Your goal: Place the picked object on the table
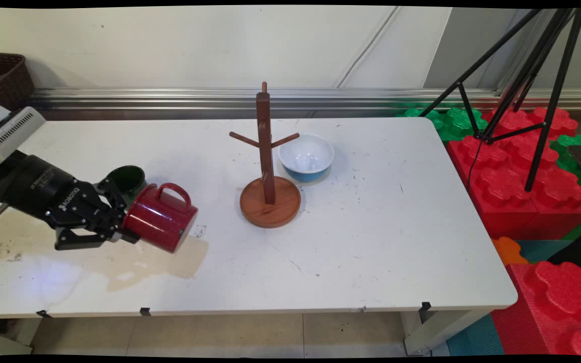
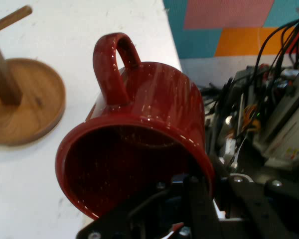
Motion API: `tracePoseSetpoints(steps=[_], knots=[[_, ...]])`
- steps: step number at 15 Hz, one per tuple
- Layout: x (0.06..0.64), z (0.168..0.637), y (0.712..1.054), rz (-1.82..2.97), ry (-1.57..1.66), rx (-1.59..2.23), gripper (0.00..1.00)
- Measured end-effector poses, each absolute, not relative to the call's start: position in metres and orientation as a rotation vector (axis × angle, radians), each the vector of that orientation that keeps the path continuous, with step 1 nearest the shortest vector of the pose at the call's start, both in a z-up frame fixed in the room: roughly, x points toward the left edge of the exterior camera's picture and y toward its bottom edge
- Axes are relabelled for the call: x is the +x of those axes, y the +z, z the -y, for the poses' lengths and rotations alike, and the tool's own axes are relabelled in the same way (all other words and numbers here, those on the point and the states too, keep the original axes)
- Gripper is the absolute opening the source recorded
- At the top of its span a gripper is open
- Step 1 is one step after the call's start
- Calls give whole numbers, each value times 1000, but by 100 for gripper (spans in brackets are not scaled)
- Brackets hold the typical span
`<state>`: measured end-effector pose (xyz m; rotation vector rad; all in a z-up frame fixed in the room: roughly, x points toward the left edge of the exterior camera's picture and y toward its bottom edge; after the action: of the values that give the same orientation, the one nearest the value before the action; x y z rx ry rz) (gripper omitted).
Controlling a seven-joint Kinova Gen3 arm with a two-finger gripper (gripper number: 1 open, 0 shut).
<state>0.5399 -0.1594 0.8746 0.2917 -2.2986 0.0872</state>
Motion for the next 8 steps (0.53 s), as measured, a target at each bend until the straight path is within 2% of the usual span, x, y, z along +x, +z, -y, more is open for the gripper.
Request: tracePoseSetpoints(steps=[8], knots=[[561, 161, 876, 2419, 120, 313, 0]])
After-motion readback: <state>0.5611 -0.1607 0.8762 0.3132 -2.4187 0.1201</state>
